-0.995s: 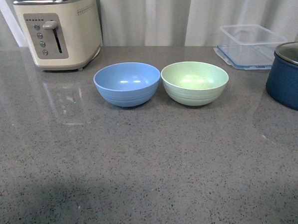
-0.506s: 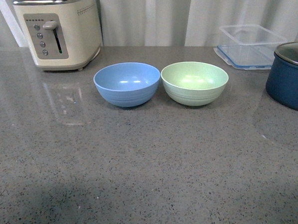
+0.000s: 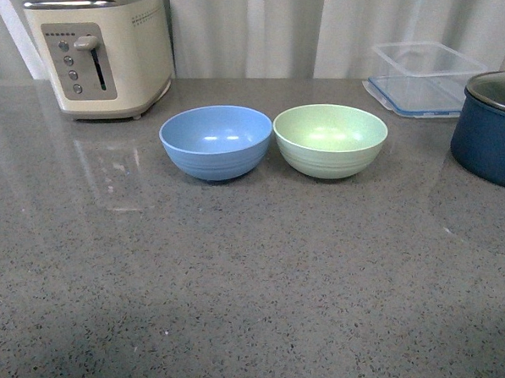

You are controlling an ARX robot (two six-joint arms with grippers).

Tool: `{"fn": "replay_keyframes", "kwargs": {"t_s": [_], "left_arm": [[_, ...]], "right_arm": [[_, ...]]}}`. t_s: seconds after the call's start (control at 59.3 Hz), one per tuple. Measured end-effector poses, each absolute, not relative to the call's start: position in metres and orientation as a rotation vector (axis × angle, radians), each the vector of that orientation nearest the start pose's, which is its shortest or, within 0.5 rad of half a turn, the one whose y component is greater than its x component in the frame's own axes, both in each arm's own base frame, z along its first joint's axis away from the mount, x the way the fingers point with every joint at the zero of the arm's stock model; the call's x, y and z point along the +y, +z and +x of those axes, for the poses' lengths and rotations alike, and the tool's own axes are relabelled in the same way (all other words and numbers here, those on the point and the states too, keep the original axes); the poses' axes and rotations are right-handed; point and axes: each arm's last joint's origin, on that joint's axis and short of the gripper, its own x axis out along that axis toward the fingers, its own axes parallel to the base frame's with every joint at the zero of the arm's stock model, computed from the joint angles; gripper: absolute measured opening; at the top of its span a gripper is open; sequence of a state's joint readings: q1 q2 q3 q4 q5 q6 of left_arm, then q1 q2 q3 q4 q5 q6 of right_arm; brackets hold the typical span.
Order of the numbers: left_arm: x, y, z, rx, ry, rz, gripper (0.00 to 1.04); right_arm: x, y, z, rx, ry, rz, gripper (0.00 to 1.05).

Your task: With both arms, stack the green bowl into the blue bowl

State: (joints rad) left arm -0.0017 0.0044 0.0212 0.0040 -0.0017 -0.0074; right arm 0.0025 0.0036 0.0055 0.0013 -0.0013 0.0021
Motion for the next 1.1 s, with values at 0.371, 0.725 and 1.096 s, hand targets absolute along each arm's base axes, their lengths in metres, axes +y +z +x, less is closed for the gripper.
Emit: {"fn": "replay_keyframes", "kwargs": {"t_s": [0.371,0.725,1.096], "left_arm": [[0.0,0.171,0.097,-0.018,0.0,-0.007,0.6],[0.0,0.171,0.097,-0.019,0.001,-0.006,0.98],[0.0,0.171,0.097,-0.019,0.001,-0.006,0.98]], "right_arm": [[0.001,0.176,0.102,0.25,0.169,0.031,0.95],[0.035,0.263,0.173,0.161,0.318,-0.133,0.95],[0.079,0.261,0.308,0.514,0.27,-0.073,0.95]]}}
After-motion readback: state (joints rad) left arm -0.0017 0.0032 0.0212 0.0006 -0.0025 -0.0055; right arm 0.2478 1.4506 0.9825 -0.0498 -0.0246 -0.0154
